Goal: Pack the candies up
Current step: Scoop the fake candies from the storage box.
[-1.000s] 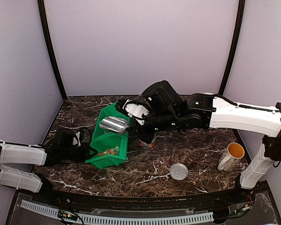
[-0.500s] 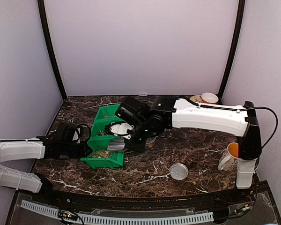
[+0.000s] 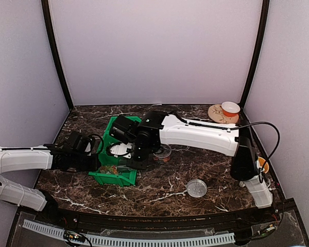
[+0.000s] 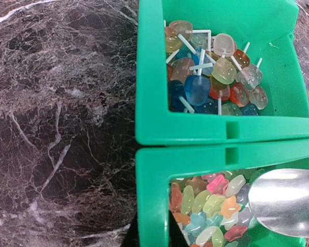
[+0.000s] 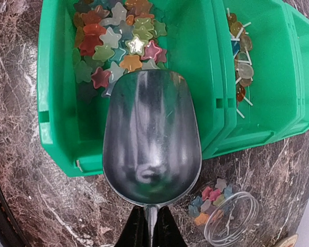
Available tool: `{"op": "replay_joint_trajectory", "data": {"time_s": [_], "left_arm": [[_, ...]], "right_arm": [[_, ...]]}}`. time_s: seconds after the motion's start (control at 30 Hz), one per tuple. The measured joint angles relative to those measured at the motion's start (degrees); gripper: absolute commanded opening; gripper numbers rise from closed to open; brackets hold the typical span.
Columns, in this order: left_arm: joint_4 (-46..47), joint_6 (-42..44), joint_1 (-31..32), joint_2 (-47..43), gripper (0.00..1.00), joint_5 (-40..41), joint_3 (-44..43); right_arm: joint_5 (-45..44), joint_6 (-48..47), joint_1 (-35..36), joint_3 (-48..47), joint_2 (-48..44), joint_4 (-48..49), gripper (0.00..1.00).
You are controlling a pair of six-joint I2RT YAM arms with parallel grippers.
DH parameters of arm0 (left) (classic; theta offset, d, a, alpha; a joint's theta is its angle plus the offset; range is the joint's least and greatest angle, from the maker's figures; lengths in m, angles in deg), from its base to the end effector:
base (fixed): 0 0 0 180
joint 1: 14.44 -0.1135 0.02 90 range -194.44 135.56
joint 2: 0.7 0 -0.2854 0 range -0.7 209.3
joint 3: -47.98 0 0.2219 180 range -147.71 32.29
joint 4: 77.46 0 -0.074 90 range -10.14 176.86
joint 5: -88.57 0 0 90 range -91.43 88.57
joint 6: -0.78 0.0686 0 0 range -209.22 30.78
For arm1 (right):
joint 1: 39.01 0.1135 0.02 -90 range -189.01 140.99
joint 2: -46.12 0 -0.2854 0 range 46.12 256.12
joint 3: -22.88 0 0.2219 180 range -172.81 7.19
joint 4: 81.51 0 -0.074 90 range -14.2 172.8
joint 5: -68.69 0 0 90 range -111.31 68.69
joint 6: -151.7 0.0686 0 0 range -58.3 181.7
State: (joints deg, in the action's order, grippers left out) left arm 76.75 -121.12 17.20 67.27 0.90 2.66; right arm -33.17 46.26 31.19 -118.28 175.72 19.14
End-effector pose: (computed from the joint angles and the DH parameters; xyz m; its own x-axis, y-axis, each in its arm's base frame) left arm 0.1822 -0.1090 0.1859 -0.8057 -0.1238 -0.5793 0.0889 0.9416 -0.3247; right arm 0.1734 0.4399 0.2472 -0.0642 -0.9474 -0.3137 -0.9457 0.1581 -0.2840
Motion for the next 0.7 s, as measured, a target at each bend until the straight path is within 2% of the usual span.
{"op": "replay_joint_trajectory", "data": {"time_s": [0.2, 0.43, 0.7], "left_arm": [[-2.0, 0.9, 1.6, 0.9, 0.0, 2.7, -1.5], [-3.4, 1.8, 3.0, 2.0, 0.0, 4.6, -2.6], [-3.5, 2.6, 4.9, 3.0, 0.0, 4.6, -3.2]], "right_arm": [[0.0, -1.7, 0.0, -5.6, 4.8, -1.7, 0.0], [2.1, -4.7, 0.5, -6.2, 6.8, -0.6, 0.0], [9.1, -7.0, 0.3, 2.0, 4.9, 11.2, 0.0]]}}
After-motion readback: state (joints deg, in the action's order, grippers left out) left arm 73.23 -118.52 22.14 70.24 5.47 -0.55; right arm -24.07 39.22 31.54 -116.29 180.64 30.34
